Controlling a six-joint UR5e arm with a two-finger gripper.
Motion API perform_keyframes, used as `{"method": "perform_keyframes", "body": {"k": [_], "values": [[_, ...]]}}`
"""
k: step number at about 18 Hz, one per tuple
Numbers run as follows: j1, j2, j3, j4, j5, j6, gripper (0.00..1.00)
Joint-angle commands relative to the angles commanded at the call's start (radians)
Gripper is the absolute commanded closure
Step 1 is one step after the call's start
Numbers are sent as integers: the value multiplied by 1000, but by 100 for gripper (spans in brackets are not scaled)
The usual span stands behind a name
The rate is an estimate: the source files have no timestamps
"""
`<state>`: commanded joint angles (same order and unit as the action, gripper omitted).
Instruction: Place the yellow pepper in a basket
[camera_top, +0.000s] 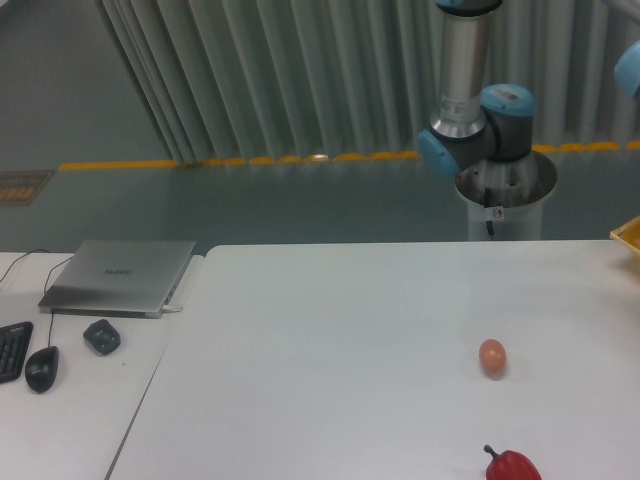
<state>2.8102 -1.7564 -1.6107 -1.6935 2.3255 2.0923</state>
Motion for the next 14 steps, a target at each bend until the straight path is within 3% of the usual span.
{"method": "perform_keyframes", "body": {"k": [2,4,5,6,7,14], "values": [[0,-5,-2,2,14,0,51],[12,-12,-14,2,52,-2,43],[20,-20,-18,2,63,0,34],[25,-24,-17,3,69,3,6],[29,-25,-14,9,69,6,0],[34,-26,-11,29,69,6,0]]}}
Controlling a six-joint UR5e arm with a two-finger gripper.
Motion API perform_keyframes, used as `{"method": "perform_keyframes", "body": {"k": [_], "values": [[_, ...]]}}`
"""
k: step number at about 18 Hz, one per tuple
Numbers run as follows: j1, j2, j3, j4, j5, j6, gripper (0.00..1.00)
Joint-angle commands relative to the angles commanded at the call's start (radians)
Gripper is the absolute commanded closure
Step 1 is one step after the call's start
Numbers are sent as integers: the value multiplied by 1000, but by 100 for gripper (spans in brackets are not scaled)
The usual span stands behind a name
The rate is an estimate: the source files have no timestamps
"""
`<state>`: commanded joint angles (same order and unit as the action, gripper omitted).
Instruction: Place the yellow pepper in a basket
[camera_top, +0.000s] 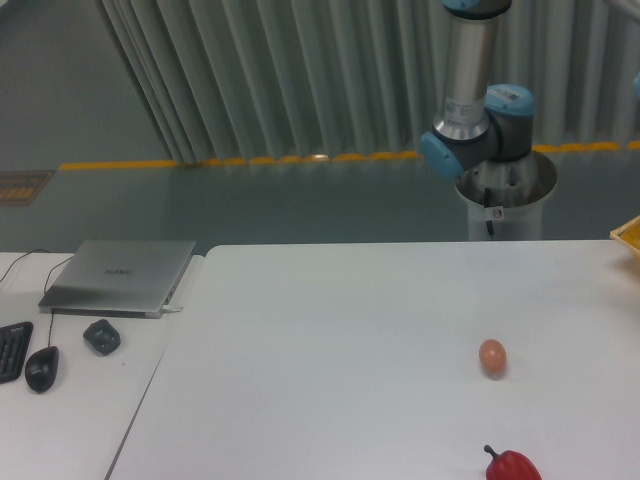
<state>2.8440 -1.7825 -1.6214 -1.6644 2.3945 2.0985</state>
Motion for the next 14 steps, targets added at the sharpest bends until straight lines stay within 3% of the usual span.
{"method": "perform_keyframes", "body": {"k": [10,12,14], "values": [[0,0,6,-2,-5,-5,0],[-6,0,15,26,-21,-8,0],[-11,-8,47,57,-111,-9,0]]}}
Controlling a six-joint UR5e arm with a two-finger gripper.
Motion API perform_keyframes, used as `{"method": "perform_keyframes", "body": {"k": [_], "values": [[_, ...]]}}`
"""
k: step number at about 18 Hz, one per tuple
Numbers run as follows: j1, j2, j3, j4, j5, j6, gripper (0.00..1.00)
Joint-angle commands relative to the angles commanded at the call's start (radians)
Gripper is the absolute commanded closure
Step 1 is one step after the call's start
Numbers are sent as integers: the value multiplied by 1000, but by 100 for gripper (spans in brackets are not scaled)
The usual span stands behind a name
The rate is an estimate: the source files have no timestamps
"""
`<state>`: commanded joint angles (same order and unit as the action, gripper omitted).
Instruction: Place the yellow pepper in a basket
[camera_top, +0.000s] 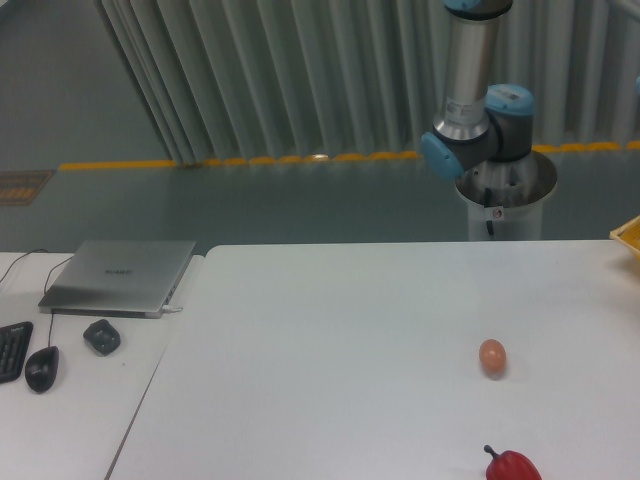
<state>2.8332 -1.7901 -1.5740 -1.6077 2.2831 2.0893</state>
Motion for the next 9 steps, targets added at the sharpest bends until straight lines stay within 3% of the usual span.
{"method": "perform_keyframes", "body": {"k": [4,7,9], "values": [[21,-5,83,11,-305,-35,0],[48,-3,89,20,-465,-104,0],[49,-5,92,73,-603,-171,0]]}}
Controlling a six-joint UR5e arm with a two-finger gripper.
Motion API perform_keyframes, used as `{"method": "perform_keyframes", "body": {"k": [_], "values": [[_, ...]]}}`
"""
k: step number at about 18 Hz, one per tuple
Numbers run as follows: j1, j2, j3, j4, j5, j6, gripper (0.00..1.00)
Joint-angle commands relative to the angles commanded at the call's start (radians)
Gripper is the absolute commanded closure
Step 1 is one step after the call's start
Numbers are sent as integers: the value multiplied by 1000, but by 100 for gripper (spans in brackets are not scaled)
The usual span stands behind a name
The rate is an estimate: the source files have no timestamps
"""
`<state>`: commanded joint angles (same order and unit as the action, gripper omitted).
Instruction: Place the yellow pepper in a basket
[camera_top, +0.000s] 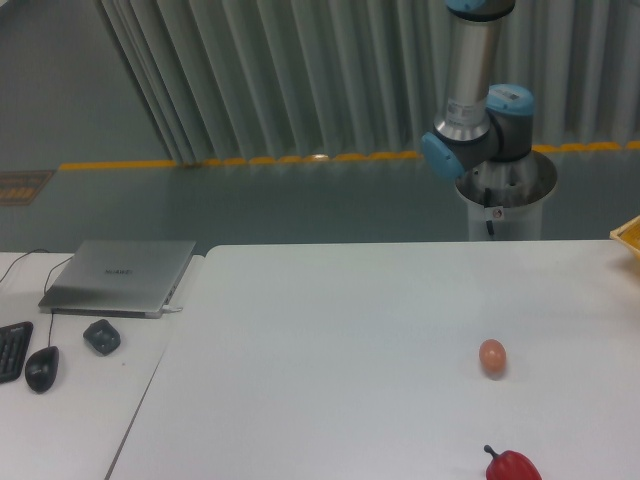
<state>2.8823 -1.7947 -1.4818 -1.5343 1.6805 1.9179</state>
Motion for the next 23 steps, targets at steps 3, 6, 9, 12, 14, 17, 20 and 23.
{"method": "perform_keyframes", "body": {"k": [3,6,9,12,14,17,20,23], "values": [[5,-3,-2,74,-201,-117,0],[-5,-15,-6,160,-301,-230,0],[-23,-17,-12,174,-300,-246,0],[-34,-21,-15,177,-295,-250,0],[-46,-21,-15,180,-289,-250,0],[-52,-23,-20,189,-266,-243,0],[-54,-20,-29,197,-202,-232,0],[-54,-18,-32,195,-193,-234,0]]}}
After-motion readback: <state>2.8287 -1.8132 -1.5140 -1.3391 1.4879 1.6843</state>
